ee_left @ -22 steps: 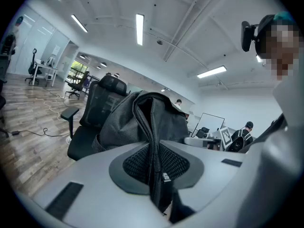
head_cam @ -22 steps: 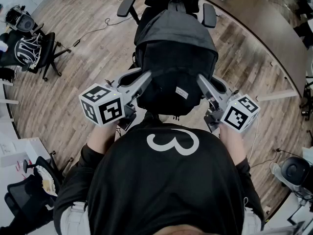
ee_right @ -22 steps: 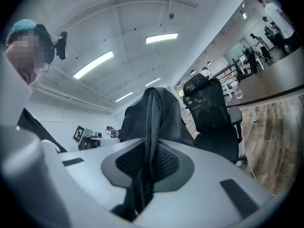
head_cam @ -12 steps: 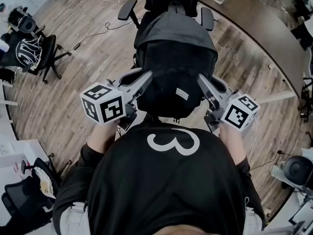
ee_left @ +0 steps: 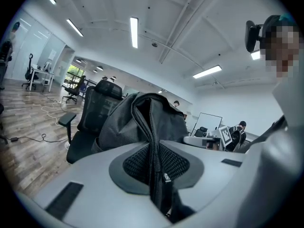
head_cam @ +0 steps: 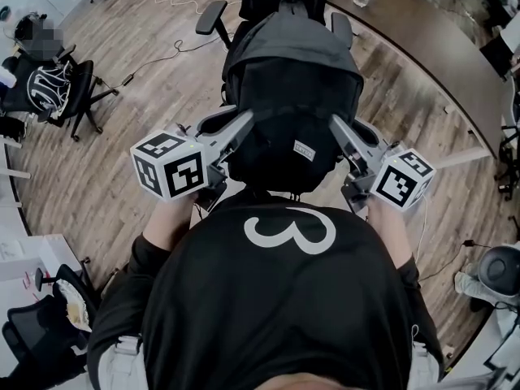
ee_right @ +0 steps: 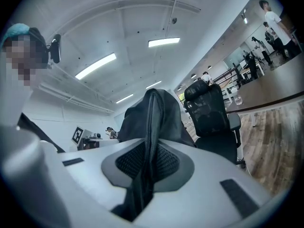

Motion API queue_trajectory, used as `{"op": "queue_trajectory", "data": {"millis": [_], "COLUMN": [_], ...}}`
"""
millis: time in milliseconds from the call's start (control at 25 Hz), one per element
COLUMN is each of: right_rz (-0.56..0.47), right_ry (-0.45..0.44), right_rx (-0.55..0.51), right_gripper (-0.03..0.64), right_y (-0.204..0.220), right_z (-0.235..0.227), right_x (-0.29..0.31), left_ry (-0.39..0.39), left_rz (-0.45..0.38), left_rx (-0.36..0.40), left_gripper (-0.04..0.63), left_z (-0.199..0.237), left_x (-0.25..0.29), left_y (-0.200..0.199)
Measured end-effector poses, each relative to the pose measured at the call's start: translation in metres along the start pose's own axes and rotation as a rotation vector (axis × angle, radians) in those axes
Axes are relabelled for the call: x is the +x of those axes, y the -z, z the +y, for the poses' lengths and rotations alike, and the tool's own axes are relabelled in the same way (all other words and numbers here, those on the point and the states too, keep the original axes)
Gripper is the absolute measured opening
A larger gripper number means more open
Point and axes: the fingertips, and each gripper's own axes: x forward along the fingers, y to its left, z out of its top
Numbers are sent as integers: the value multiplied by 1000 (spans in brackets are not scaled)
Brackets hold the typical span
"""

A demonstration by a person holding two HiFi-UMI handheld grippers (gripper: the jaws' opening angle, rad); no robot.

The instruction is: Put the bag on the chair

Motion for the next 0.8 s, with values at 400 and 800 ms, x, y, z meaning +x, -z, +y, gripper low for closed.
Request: {"op": "queue_trajectory", "data": {"millis": [400, 800], "right_rz": [13, 16], "right_ry": [42, 98], "right_rx": [18, 53], "right_gripper": [61, 63], "right_y": [2, -8], "right_z": [-18, -58], "right_x": [16, 67], "left_ry": [16, 45], "left_rz": [29, 86], "left_rx": [-13, -40], "left_gripper": [69, 68], "left_z": [19, 79], "left_x": [17, 56], "left_y": [2, -17]}}
